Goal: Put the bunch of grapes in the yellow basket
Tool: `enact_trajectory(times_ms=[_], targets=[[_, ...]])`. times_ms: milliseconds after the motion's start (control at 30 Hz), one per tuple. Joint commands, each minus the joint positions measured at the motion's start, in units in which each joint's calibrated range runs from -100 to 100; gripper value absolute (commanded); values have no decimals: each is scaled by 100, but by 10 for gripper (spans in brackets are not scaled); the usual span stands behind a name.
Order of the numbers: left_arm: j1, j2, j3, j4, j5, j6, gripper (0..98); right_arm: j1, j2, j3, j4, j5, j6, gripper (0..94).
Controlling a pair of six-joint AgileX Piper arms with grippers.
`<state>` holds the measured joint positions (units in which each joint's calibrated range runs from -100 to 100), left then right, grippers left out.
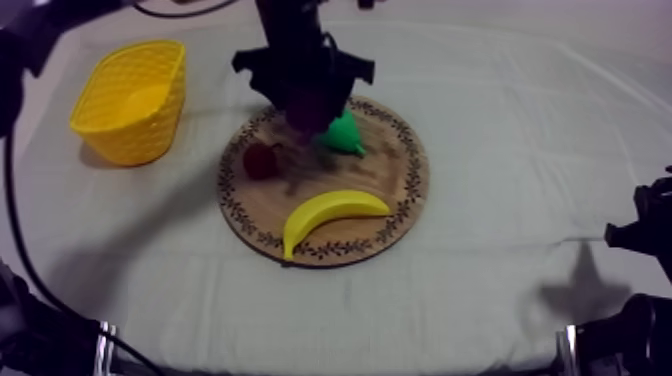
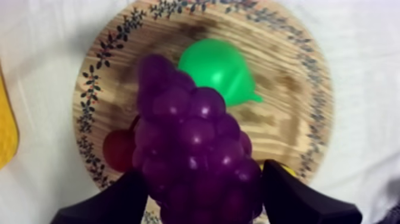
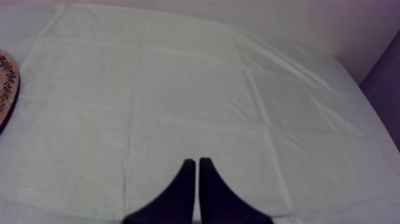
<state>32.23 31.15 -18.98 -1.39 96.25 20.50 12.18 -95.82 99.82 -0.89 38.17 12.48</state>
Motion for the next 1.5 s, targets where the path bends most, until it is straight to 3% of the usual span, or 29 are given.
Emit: enact_trajectory(times_ms=[0, 367, 1100, 1467], targets=[[8, -494, -55, 1, 108, -7, 557, 0, -2, -5, -1, -3, 0, 3], [-273, -1134, -194, 58, 345, -204, 559, 0, -2, -5, -1, -3, 0, 3], [-2413, -1175, 402, -161, 220, -874, 564, 0, -2, -5, -1, -3, 0, 3], [-2863, -1373, 606, -280, 215, -1004, 569, 0, -2, -5, -1, -3, 0, 3]])
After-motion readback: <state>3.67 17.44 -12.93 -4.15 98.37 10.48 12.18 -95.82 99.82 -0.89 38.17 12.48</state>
